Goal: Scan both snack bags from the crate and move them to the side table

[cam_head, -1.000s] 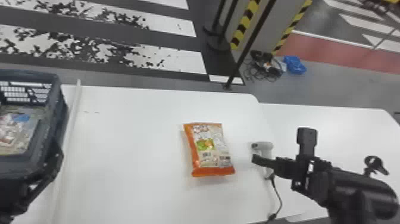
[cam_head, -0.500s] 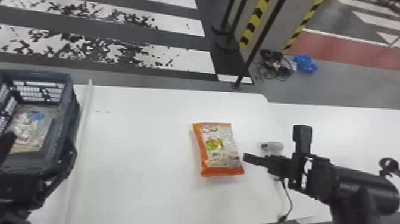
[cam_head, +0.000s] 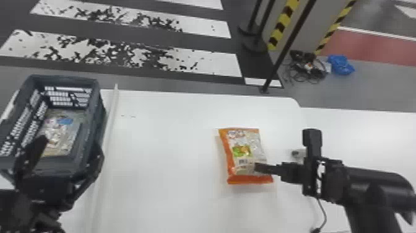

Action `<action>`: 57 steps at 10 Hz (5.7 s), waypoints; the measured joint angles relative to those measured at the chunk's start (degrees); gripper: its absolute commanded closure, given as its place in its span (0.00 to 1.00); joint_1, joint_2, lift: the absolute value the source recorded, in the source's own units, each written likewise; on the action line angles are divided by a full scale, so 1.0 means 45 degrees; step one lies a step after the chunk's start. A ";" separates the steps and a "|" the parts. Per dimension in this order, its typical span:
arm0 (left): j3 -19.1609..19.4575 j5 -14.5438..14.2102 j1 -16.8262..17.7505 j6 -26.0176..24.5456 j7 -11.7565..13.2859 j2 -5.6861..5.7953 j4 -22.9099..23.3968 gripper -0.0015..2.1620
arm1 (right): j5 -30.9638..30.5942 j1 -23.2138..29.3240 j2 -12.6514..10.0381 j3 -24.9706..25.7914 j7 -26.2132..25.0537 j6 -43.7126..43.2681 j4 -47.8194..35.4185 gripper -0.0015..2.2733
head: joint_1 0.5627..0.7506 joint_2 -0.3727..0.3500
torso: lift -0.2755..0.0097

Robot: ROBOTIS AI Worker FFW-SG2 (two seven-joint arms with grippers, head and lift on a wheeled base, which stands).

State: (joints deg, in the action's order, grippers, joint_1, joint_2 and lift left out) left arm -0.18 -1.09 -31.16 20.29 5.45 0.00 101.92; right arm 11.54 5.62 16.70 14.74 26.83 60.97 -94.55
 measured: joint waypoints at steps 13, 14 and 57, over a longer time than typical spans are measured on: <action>-0.0016 -0.0001 0.0070 -0.0053 0.0000 0.0000 -0.0130 0.02 | 0.0912 -0.0610 0.0305 0.1513 0.1693 0.0072 0.0699 0.98 | 0.70 0.21 | 0.86; -0.0020 0.0007 0.0070 -0.0079 0.0000 0.0000 -0.0130 0.02 | 0.1285 -0.0658 0.0307 0.2209 0.1334 0.0108 0.0532 0.98 | 0.70 0.19 | 0.86; -0.0582 0.0211 -0.0049 -0.2116 -0.0332 0.0010 0.0751 0.02 | -0.2694 0.4256 -0.2888 -0.3085 -0.8936 -1.4622 -0.2023 0.06 | 0.70 0.29 | 0.86</action>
State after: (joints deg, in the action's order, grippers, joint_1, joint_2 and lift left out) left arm -2.80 -0.14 -31.38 10.77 3.95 0.04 105.30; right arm -0.58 24.77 3.71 0.85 -13.38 -4.83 -103.65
